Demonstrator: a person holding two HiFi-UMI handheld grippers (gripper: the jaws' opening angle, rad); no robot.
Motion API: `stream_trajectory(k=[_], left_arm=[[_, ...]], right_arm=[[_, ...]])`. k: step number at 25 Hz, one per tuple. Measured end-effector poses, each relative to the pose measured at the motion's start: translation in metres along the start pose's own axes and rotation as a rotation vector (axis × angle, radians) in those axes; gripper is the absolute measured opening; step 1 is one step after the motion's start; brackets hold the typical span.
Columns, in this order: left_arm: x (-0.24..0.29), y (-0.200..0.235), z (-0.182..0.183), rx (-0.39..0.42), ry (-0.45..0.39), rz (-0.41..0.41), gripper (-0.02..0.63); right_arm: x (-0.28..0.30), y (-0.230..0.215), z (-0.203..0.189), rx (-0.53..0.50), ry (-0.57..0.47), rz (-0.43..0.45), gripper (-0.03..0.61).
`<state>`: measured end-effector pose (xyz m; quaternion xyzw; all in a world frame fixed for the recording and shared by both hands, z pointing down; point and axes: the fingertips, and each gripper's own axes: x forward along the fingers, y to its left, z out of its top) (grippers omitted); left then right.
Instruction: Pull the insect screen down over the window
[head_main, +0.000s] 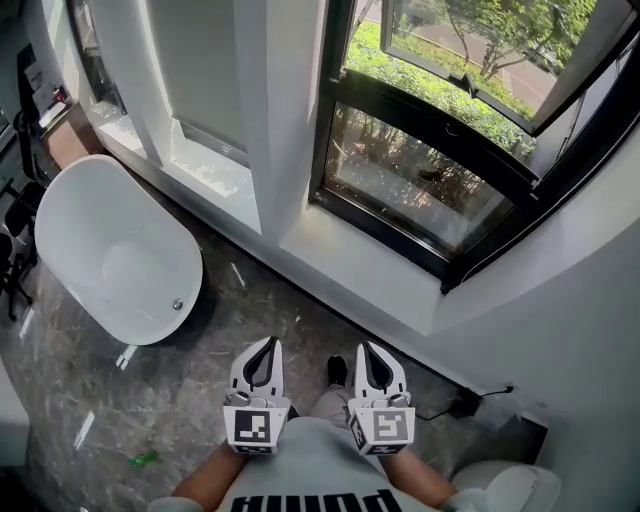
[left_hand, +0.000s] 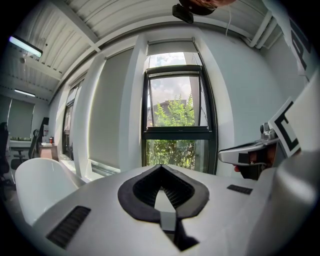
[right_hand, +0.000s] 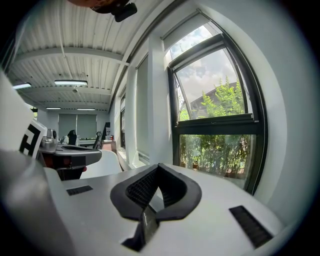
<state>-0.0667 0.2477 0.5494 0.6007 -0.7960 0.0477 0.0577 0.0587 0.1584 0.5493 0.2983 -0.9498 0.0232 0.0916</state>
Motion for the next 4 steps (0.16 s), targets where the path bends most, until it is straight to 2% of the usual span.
stream_trajectory(k=[4], left_arm=[[0.0007, 0.0084, -0.007, -0.009, 0.013, 0.012, 0.012]], right_arm=[[0.0047, 0.0038, 0.0013, -0.002, 0.003, 0.003, 0.003]])
